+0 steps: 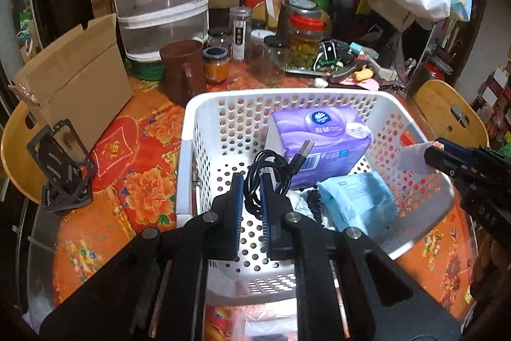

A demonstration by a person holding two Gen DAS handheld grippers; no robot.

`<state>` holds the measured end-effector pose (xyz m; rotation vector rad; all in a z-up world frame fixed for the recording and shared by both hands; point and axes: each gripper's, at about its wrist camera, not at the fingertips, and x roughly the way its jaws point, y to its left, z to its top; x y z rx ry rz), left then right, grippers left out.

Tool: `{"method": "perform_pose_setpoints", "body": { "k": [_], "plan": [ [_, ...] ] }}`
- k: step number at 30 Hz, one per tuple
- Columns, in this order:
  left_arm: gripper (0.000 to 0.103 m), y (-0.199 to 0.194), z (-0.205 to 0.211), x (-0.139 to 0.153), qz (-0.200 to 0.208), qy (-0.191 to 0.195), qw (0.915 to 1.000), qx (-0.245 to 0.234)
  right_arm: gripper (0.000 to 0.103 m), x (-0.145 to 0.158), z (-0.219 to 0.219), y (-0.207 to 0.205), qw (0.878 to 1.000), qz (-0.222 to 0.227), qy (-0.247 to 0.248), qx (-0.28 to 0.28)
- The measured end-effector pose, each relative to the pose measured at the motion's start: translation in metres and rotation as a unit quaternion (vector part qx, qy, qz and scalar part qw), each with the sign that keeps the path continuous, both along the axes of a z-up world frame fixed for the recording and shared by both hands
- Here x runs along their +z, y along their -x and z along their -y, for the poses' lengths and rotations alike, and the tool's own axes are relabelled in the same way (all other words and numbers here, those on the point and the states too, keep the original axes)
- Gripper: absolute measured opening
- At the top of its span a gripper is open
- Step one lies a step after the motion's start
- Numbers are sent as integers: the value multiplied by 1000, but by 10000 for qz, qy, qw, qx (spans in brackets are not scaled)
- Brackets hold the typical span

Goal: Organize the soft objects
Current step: 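Carry the cable and pink roll into the basket and open both tools, then move the left tool back to the clear bag holding the white tube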

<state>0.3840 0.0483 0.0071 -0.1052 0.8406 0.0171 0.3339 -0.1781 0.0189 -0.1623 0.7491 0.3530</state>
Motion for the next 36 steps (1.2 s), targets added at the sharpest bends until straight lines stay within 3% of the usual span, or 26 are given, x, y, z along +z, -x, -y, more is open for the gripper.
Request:
{"method": "perform_pose_setpoints", "body": {
  "k": [3,5,6,7,8,9,10,11,19,36],
  "plan": [
    [10,-3,0,-9,-26,-22,10000,14,23,-8,0,-4,9999,-105,22,21],
    [16,-3,0,-12,-25,-58,10000,18,24,-13,0,-6,9999,-142,11,39],
    [32,-2,1,-13,6,-95,10000,19,26,-14,-1,-7,9999,-165,3,50],
    [58,1,1,-13,113,-181,9998,57,33,-16,-1,-7,9998,-182,11,66],
    [71,5,2,-12,208,-224,9995,62,39,-16,-1,-6,9999,-158,9,56],
    [80,9,2,-11,305,-236,9992,37,56,-15,-1,-4,9999,-113,11,44],
    [80,13,2,-9,387,-221,9990,-4,71,-14,-1,-2,10000,-57,0,39],
    [80,17,2,-8,410,-203,9989,-48,74,-13,1,-1,10000,-13,-16,21],
    [88,47,-9,2,472,-222,9986,-91,84,-6,16,21,9996,130,6,-251],
    [92,70,-13,14,578,-496,9971,76,88,-6,26,38,9993,110,-91,-333]
  ]
}}
